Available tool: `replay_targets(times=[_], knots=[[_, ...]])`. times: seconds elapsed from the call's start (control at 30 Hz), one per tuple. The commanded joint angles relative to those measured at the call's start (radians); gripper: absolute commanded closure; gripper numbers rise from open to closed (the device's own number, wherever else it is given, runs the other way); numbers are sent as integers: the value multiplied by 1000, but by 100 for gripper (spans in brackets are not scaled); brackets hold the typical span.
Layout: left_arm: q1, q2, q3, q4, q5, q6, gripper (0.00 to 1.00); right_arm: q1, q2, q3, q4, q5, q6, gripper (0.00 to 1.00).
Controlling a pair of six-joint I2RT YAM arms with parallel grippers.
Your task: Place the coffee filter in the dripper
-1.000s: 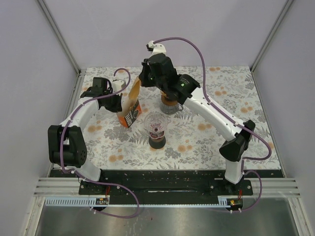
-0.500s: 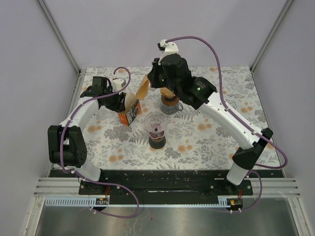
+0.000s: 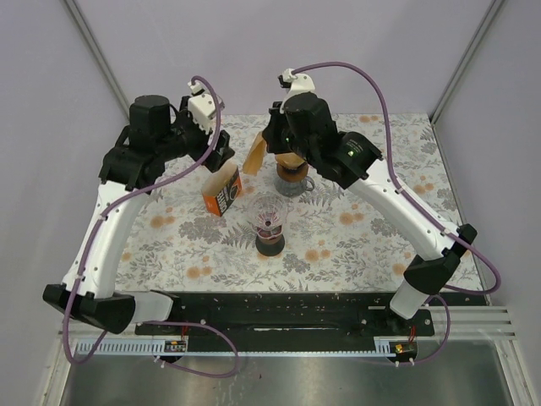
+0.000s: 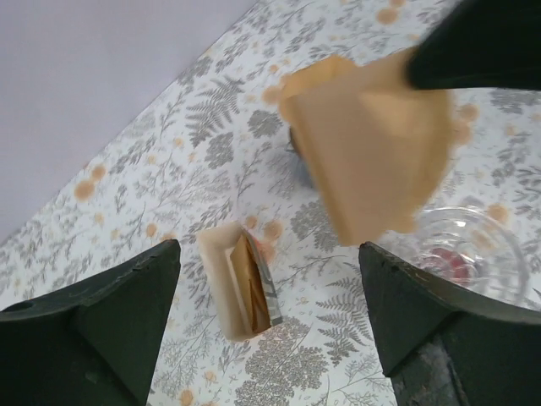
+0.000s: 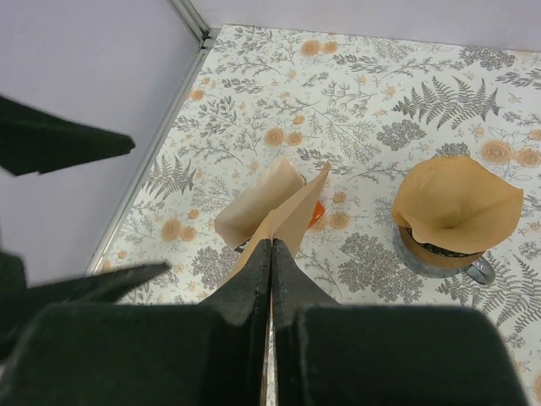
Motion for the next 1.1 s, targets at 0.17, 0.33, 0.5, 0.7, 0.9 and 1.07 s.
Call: replay_targets(times=[0.17,0.33,0.5,0.7,0.9,1.07], knots=[[-170,7,85,-99,-54,25,12,-27,-54,-26,46,-15,44,100],[-220,31,56,-65,-119,53,14,-31,-63,-35,57,-31,50,100],[-259,51,34,-15,-177,49,25,-36,-55,-40,59,-48,56,100],[-266,68,-6,53,-212,31,62,-47,-46,-42,66,-112,63,100],[-266,62,-36,73,-171,-70,100,-56,-28,-46,73,-183,24,96],[-263,65,-44,76,-191,-216,100,-54,-40,-84,97,-154,-28,54]])
